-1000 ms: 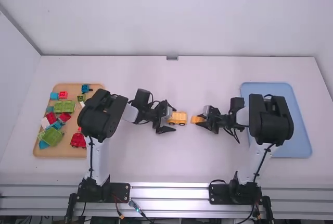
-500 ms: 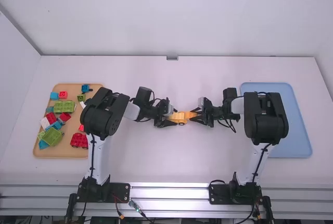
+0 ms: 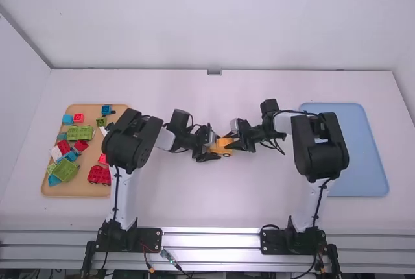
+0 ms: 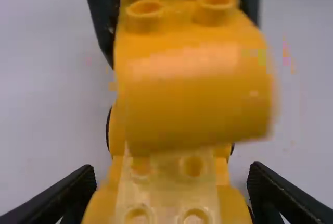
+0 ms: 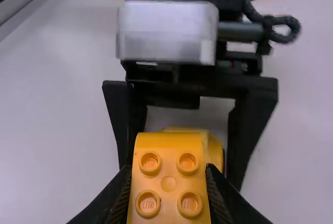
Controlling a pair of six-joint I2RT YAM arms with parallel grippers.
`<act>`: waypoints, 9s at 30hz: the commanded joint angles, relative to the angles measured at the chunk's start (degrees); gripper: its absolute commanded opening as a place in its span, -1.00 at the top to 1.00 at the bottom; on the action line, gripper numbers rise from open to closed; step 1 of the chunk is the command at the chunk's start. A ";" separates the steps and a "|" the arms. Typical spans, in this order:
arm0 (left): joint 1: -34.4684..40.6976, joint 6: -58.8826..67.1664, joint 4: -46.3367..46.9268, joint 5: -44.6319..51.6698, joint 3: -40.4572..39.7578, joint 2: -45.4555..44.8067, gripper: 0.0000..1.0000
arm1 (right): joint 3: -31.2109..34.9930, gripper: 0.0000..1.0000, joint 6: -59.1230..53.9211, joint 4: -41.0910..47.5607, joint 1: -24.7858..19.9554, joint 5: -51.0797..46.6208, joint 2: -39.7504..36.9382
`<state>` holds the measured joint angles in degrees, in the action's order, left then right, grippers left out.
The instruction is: Assemble lego blocks to make yellow taxi
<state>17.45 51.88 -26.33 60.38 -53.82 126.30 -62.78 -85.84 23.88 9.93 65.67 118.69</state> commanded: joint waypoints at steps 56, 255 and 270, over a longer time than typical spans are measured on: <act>0.90 -0.02 -0.09 -3.06 0.17 1.27 0.34 | 13.81 1.00 21.53 -26.51 2.36 -5.79 -1.05; -16.01 -51.88 26.33 -60.38 0.68 -68.64 -0.60 | 20.67 -0.58 82.42 -23.88 -9.95 -57.76 -73.19; -17.45 -51.88 26.33 -60.38 18.04 -86.00 0.00 | 39.36 0.07 85.84 -23.88 -9.93 -65.67 -91.88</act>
<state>0.05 0.16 0.14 -0.08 -37.82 42.96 -25.63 -0.36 0.19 0.03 0.84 29.10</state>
